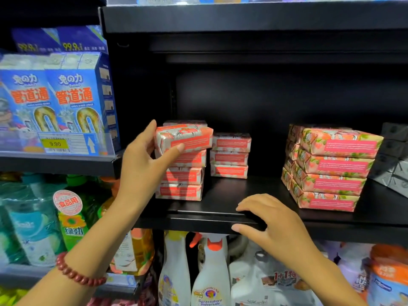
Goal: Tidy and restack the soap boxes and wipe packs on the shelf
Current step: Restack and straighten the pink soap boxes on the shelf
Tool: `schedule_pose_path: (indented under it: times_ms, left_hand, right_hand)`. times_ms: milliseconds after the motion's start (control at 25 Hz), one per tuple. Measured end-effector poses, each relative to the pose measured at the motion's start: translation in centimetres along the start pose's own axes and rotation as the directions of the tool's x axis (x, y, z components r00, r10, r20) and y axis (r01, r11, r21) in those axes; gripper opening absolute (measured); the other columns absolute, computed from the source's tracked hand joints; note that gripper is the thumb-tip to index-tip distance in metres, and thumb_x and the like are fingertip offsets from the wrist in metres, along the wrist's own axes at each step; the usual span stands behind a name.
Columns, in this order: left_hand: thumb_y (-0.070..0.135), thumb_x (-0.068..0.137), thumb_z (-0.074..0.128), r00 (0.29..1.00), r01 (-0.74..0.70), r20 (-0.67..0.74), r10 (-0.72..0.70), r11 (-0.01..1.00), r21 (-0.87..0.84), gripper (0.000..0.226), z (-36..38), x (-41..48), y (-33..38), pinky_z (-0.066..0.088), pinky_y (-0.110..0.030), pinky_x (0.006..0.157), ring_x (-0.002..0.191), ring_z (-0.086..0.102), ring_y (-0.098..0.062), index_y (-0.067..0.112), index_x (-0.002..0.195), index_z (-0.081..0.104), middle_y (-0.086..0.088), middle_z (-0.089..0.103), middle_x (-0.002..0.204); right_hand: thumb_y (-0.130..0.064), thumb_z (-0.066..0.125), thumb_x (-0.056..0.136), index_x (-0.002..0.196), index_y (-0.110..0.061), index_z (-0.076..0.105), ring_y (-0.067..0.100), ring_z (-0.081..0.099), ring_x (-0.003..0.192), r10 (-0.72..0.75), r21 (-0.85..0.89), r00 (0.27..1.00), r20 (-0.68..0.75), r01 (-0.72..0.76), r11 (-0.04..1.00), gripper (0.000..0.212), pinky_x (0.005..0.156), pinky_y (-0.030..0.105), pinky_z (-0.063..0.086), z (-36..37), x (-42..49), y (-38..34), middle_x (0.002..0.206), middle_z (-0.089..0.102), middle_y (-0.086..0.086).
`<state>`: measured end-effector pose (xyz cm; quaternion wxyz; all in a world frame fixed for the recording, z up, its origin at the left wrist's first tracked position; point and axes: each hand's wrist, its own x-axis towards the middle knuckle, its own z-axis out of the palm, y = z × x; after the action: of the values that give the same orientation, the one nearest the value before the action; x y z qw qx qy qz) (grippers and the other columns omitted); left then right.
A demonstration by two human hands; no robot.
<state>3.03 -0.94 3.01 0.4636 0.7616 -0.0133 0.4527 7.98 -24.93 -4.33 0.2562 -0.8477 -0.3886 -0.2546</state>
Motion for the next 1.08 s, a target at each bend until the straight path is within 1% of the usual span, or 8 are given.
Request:
schedule_pose_path:
  times_ms: [80,240,400,520,640,760,920,1080]
  left_hand:
    - [0.038,0.081,0.062,0.999,-0.016,-0.03,0.018,0.998,0.057,0.072,0.4,0.1,-0.5,0.049,-0.019,0.088,0.118,0.054,-0.009,0.015,0.144,0.037,0.006,0.054,0.132]
    - [0.028,0.088,0.062,0.989,-0.043,-0.138,0.051,0.997,0.066,0.056,1.0,0.0,-1.0,0.049,-0.031,0.097,0.12,0.054,-0.011,0.017,0.139,0.043,0.002,0.055,0.133]
    - [0.02,0.089,0.063,0.982,-0.063,-0.172,0.073,0.996,0.064,0.051,1.2,-0.9,-1.2,0.047,-0.024,0.097,0.119,0.051,-0.005,0.019,0.136,0.044,0.003,0.054,0.131]
    - [0.018,0.087,0.066,0.91,-0.281,-0.22,0.35,0.914,0.294,0.041,1.1,-3.1,-1.7,0.043,-0.029,0.099,0.119,0.05,-0.013,0.009,0.125,0.054,-0.004,0.055,0.125]
    - [0.022,0.086,0.059,0.837,-0.525,0.058,0.544,0.768,0.366,0.02,1.9,-5.3,-2.3,0.046,-0.023,0.084,0.096,0.06,-0.013,0.008,0.099,0.067,-0.004,0.068,0.098]
    - [0.034,0.085,0.063,0.871,-0.459,0.349,0.345,0.825,0.331,0.018,3.3,-6.6,-2.4,0.051,-0.025,0.068,0.079,0.063,-0.009,0.017,0.086,0.071,0.008,0.069,0.083]
    - [0.045,0.082,0.057,0.882,-0.408,0.392,0.263,0.842,0.354,0.027,4.1,-6.7,-2.8,0.052,-0.022,0.065,0.078,0.062,-0.004,0.024,0.081,0.074,0.014,0.069,0.08]
    - [0.047,0.081,0.057,0.89,-0.374,0.399,0.222,0.855,0.358,0.026,3.9,-6.6,-2.7,0.051,-0.02,0.065,0.079,0.061,-0.001,0.027,0.082,0.073,0.016,0.069,0.081]
  right_hand:
    - [-0.045,0.069,0.077,0.1,-0.026,0.066,0.004,0.055,0.097,0.001,-0.007,1.0,0.008,-0.001,1.0,0.03,0.075,0.017,0.046,0.0,0.0,0.0,0.101,0.062,-0.016]
    - [-0.039,0.074,0.075,0.097,-0.023,0.068,0.007,0.06,0.092,-0.029,-0.047,0.999,-0.023,0.028,0.999,0.028,0.07,0.015,0.044,0.0,-0.2,-0.2,0.098,0.065,-0.013]
    - [-0.042,0.07,0.077,0.099,-0.025,0.067,0.003,0.057,0.094,-0.01,-0.027,1.0,0.006,0.01,1.0,0.028,0.073,0.015,0.045,-0.1,-0.1,-0.2,0.099,0.064,-0.015]
    - [-0.046,0.064,0.078,0.1,-0.029,0.066,-0.004,0.054,0.097,0.063,0.192,0.998,0.03,-0.068,0.979,0.028,0.081,0.014,0.044,-0.6,1.1,-0.1,0.1,0.06,-0.022]
    - [-0.033,0.068,0.08,0.11,-0.023,0.062,-0.005,0.052,0.101,0.093,0.292,0.987,-0.128,-0.052,0.955,0.032,0.086,0.005,0.038,-0.8,4.2,0.0,0.11,0.059,-0.014]
    - [-0.024,0.069,0.082,0.127,-0.017,0.051,0.007,0.044,0.115,0.123,0.177,0.97,-0.208,-0.087,0.98,0.049,0.092,0.012,0.034,-0.3,8.1,0.4,0.124,0.052,-0.001]
    - [-0.03,0.068,0.083,0.142,-0.015,0.033,0.024,0.027,0.133,0.149,-0.08,0.981,-0.125,-0.16,0.984,0.07,0.105,0.036,0.032,0.7,12.4,1.2,0.144,0.036,0.006]
    - [-0.027,0.065,0.085,0.123,-0.009,0.051,0.028,0.044,0.121,0.189,-0.341,0.977,-0.101,-0.212,0.916,0.045,0.097,0.041,0.039,1.6,13.3,2.2,0.131,0.049,0.01]
